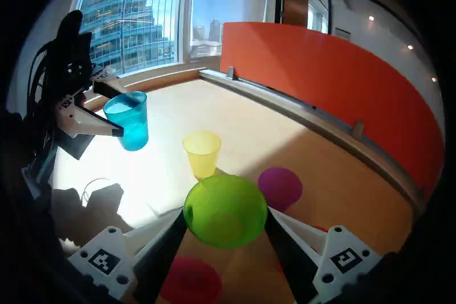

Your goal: Pour water

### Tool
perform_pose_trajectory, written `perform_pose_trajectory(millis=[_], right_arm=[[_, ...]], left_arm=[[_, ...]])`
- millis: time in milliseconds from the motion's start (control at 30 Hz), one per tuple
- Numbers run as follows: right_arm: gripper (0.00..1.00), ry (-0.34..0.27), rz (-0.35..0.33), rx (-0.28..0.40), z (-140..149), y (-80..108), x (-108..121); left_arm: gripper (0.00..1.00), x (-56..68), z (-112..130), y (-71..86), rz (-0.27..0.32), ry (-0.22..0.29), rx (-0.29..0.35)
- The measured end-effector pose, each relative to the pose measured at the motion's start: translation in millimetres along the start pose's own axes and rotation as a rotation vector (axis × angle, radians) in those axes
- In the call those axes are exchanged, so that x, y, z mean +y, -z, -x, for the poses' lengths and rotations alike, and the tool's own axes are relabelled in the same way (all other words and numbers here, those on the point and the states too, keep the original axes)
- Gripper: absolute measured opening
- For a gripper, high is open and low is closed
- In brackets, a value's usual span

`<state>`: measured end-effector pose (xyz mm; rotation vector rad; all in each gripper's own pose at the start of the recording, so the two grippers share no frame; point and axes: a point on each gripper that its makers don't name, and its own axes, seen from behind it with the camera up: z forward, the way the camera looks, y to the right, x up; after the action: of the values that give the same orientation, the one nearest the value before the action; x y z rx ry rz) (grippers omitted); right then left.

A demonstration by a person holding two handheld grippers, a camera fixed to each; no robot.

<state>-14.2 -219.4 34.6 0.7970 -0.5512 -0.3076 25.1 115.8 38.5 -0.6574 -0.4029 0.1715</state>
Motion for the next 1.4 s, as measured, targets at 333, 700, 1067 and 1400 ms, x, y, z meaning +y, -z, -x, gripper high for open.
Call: perform_pose_trajectory(millis=[333, 700, 1067, 1400], right_arm=[[0.93, 0.016, 0.024, 0.112, -31.1, 29.8, -0.5], [0.93, 0.042, 0.029, 0.254, -64.9, 59.0, -10.8], [0.93, 0.042, 0.033, 0.382, -94.4, 80.8, -19.0], [0.93, 0.021, 0.014, 0.475, -112.5, 92.6, -26.2]], left_arm=[[0.84, 1.2, -24.2, 12.8, -0.02, 0.019, 0.079], [0.84, 3.0, -49.1, 25.5, -0.032, 0.027, 0.148], [0.84, 6.9, -69.7, 36.6, -0.036, 0.012, 0.192], [0.84, 8.1, -82.9, 41.8, -0.042, 0.002, 0.225]])
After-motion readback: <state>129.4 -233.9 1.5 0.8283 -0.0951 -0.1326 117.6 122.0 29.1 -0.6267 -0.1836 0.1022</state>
